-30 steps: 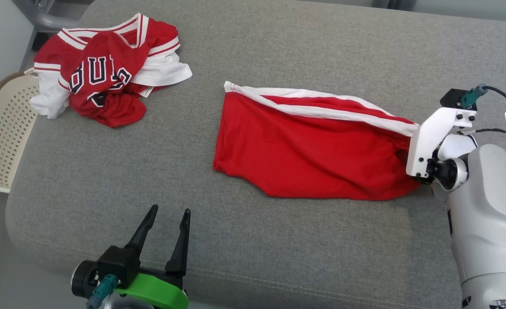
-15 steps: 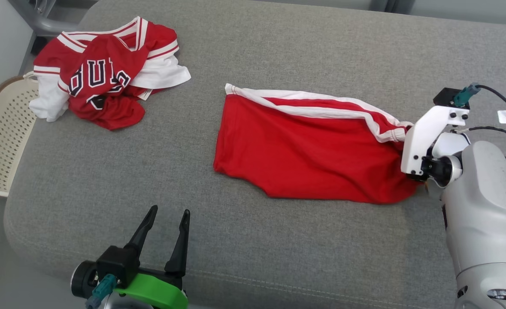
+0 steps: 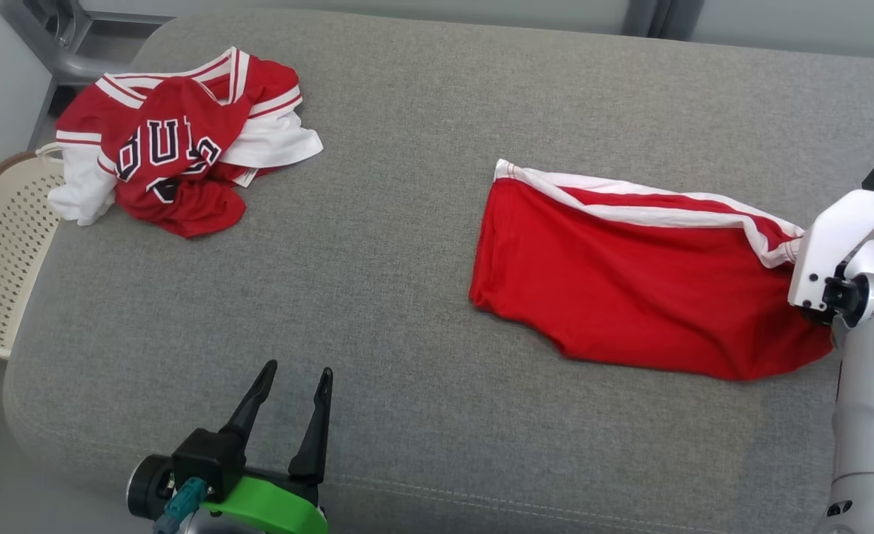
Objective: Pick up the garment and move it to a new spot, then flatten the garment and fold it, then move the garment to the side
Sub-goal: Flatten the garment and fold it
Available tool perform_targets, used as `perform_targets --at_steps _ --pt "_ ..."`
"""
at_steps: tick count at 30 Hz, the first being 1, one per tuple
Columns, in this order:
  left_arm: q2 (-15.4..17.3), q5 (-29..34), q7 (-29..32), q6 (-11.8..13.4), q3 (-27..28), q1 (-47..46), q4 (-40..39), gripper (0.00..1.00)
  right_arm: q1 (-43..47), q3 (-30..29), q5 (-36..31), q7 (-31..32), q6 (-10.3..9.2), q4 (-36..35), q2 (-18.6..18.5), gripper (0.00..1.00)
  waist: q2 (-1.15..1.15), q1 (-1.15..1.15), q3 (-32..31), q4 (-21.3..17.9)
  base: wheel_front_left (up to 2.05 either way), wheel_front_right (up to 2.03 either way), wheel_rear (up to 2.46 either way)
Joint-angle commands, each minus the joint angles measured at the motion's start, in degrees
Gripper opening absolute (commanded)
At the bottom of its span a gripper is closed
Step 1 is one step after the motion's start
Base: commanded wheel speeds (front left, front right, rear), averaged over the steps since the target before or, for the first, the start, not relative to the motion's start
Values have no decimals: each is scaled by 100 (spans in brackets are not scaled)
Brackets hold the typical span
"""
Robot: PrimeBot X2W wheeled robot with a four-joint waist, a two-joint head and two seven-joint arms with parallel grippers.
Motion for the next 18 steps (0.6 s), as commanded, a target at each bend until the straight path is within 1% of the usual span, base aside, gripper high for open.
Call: perform_targets --at_steps 1,4,6,10,14,15,18 --pt "32 -8 -2 -15 -10 66 14 100 104 -47 -57 163 -10 -187 -23 0 0 0 -56 -6 0 0 0" --pt "50 -23 -3 -16 -30 85 21 100 75 -86 160 405 -10 -421 -10 0 0 0 -101 -13 0 0 0" --pt "56 -39 -2 -16 -45 94 31 100 28 14 469 562 -10 -489 3 0 0 0 -132 -14 0 0 0" --pt "58 -64 -2 -16 -107 112 73 100 -2 482 1354 788 -6 -465 3 0 0 0 -203 22 0 0 0" --pt "66 -81 -2 -17 -161 119 100 100 -14 939 1929 797 -6 -421 8 0 0 0 -258 89 0 0 0" --pt "66 -81 -2 -17 -161 119 100 100 -14 939 1929 797 -6 -421 8 0 0 0 -258 89 0 0 0" --pt "73 -102 -3 -18 -198 126 116 100 -147 1261 2315 720 -6 -255 6 0 0 0 -291 164 0 0 0"
